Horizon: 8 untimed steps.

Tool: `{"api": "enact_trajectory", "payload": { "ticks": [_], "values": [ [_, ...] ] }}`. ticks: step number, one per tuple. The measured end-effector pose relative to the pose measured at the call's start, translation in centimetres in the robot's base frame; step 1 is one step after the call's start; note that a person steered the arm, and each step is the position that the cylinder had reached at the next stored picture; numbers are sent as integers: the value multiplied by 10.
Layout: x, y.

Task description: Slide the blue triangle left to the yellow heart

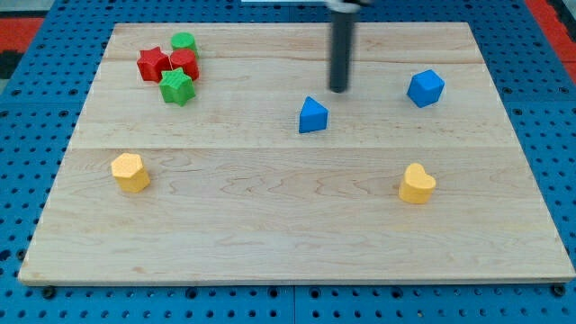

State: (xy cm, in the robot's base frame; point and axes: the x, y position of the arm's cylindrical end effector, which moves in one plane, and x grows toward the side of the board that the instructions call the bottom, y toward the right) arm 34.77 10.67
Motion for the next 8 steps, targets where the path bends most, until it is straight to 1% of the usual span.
{"api": "enact_trajectory", "payload": {
  "ticks": [2,3,4,5,6,7,8],
  "values": [
    [15,-50],
    [15,-89],
    [18,-106],
    [52,-101],
    [86,-75],
    [80,-43],
    [71,-37]
  ]
}}
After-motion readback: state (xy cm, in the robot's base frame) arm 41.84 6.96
